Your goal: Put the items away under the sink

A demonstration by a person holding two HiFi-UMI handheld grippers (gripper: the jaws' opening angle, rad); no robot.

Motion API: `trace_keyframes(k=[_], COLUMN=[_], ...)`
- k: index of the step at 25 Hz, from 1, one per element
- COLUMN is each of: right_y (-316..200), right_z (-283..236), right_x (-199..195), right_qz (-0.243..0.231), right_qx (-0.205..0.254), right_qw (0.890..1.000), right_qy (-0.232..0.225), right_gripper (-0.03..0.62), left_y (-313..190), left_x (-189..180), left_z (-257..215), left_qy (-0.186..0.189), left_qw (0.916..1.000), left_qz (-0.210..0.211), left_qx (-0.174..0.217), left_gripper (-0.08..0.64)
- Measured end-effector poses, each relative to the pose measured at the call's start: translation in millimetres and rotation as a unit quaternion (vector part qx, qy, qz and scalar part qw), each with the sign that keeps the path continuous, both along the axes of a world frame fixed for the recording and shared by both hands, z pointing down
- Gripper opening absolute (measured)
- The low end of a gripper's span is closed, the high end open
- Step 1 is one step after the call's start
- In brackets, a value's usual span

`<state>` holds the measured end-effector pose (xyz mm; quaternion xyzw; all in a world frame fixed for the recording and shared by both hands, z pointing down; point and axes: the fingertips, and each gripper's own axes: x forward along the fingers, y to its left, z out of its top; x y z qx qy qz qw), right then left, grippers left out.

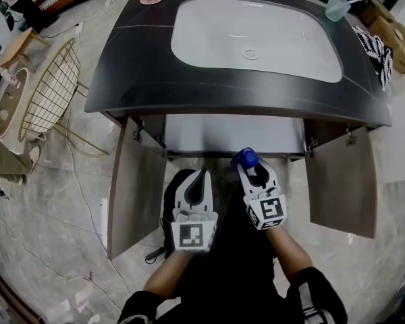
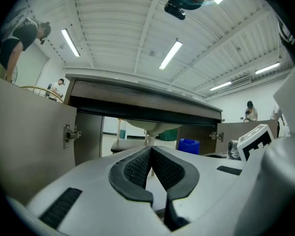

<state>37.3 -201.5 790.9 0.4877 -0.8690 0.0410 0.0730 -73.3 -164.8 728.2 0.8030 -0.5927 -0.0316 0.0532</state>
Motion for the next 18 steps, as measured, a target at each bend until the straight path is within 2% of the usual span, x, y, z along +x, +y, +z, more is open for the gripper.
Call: trace_keyframes(k=[9, 18], right_y=[-46.7, -89.2], right_z=[-6.4, 47.6], right_x=[-1.9, -14.9], right_qz=[0.002, 0.012], right_qx=[0.021, 0.012], right_qw=[1.000, 0.999], right_qy=[0.007, 0.031], right_gripper=[0.141, 0.141], left_y=[3.7, 4.6], left_x=[-6.9, -11.8], left_z=[-3.6, -2.2], left_qy=[0.006, 0.009], left_qw=[1.0000, 0.9999], left_qz=[0.002, 0.004], left_qx=[0.001, 0.007], left_gripper=[0.015, 0.015])
